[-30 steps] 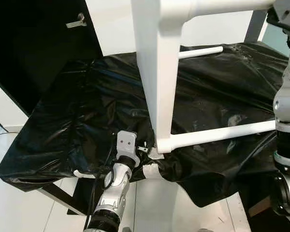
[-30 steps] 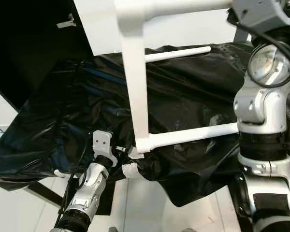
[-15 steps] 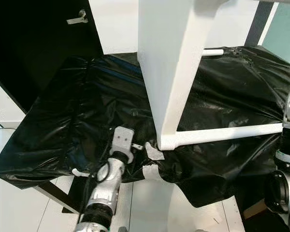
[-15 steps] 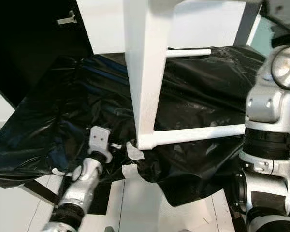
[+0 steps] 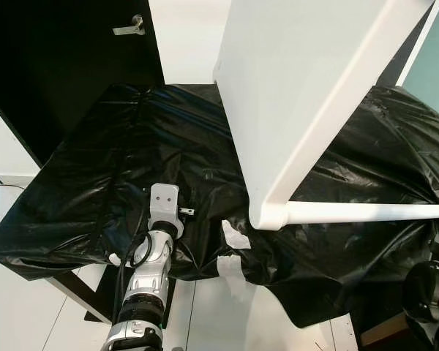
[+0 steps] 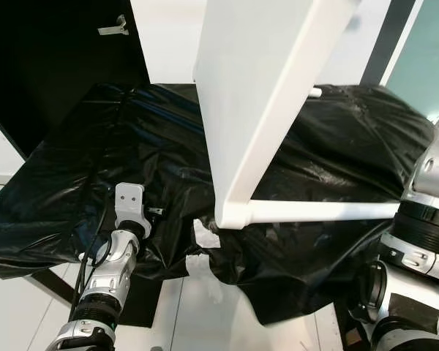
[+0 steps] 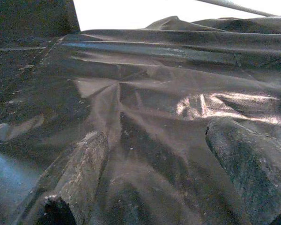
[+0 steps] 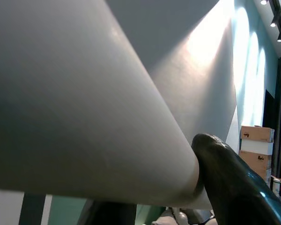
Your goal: Building children table
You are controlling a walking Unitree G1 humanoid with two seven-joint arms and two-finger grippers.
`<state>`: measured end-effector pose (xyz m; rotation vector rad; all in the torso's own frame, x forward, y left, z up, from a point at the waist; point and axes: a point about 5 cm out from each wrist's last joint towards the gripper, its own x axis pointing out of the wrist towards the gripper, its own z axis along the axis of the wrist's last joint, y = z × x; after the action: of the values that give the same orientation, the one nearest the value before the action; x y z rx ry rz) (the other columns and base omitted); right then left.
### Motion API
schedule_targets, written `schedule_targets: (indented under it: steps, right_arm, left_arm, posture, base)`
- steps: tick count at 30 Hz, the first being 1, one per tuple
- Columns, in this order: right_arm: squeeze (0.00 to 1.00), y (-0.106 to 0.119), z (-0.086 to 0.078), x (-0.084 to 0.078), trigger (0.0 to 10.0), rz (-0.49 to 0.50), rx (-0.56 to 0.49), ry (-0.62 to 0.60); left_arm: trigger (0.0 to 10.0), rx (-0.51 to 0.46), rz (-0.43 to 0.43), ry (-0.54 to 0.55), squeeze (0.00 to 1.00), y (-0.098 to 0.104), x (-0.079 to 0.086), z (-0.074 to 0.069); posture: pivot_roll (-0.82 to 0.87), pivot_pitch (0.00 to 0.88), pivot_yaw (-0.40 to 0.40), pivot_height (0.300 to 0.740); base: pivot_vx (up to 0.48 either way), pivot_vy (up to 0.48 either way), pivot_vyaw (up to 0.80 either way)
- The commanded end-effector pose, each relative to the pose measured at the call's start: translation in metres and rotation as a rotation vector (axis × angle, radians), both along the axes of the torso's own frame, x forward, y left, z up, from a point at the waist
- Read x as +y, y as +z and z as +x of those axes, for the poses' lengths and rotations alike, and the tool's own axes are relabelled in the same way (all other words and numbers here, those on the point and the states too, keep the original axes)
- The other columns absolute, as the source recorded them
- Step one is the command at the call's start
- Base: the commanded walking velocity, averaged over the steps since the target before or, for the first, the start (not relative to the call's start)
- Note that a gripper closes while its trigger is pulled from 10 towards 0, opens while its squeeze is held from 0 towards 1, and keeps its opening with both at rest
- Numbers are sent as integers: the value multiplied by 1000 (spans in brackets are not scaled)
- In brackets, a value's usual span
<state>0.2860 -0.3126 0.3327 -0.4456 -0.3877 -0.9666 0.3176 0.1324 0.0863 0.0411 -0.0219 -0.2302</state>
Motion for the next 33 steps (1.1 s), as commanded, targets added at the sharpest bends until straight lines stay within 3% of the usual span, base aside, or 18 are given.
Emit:
schedule_targets:
  steps: [1,7,13,21,27,28,29,30,32,33]
  right_arm:
    - [0,-72,10,-23,0,426,158,21]
    - [0,-111,-1,-41,0,593,146,-50]
    - [0,-143,-4,-43,0,720,168,-41]
    - [0,-144,-6,-47,0,706,168,-67]
    - [0,-133,-3,-44,0,556,214,-91]
    - [0,-116,6,-41,10000,445,229,-101]
    - [0,-98,20,-32,10000,329,258,-78]
    - [0,-98,20,-32,10000,329,258,-78]
    - [0,-73,39,-18,10000,166,291,-53]
    - [0,-73,39,-18,10000,166,291,-53]
  left_arm:
    - [10000,5,-16,424,0,-4,20,-2]
    - [10000,-12,-13,371,0,-3,13,-3]
    - [10000,-32,0,329,0,-1,6,-5]
    - [10000,-36,3,316,0,-1,4,-7]
    - [10000,-35,6,309,0,-1,4,-7]
    - [10000,-37,6,301,0,-1,3,-7]
    - [10000,-39,7,293,0,0,1,-6]
    - [10000,-39,7,293,0,0,1,-6]
    - [10000,-42,7,284,0,1,-1,-6]
    - [10000,-42,7,284,0,1,-1,-6]
  posture:
    - [37,0,82,740]
    - [41,0,93,740]
    - [41,0,99,740]
    - [41,0,101,740]
    - [38,0,106,740]
    - [34,0,109,740]
    - [35,0,109,740]
    - [35,0,109,740]
    - [40,0,107,740]
    - [40,0,107,740]
  base:
    - [0,0,0]
    - [0,0,0]
    - [0,0,0]
    - [0,0,0]
    - [0,0,0]
    - [0,0,0]
    - [0,0,0]
    - [0,0,0]
    - [0,0,0]
    - [0,0,0]
